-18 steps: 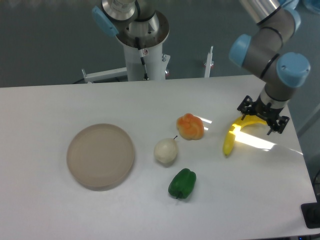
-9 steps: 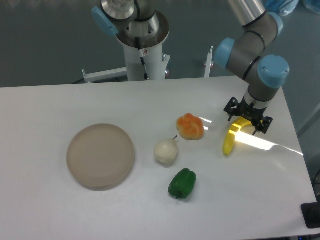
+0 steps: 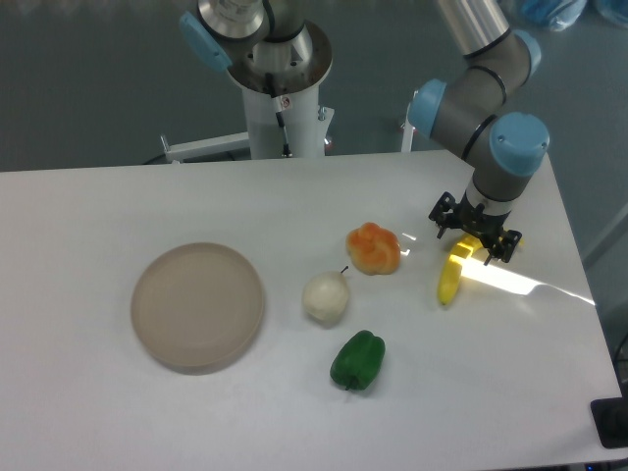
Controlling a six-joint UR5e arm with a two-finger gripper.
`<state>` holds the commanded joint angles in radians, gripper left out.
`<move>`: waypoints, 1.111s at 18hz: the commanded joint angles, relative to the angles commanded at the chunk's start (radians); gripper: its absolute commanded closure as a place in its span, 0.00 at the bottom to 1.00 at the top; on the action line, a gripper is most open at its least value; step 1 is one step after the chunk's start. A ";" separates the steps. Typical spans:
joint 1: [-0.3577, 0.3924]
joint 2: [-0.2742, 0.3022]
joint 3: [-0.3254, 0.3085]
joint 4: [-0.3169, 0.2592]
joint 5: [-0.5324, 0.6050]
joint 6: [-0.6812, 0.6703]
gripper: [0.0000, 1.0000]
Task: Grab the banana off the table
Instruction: 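Lower the gripper onto the banana and close the fingers on it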
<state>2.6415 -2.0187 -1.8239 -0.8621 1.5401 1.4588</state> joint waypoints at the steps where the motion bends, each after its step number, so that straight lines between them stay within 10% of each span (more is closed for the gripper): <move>1: 0.002 0.002 0.000 0.002 -0.002 -0.002 0.31; 4: 0.003 0.002 0.014 -0.002 0.000 0.005 0.64; 20: -0.002 0.035 0.089 -0.006 0.017 0.006 0.64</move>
<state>2.6400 -1.9835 -1.7351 -0.8682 1.5570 1.4650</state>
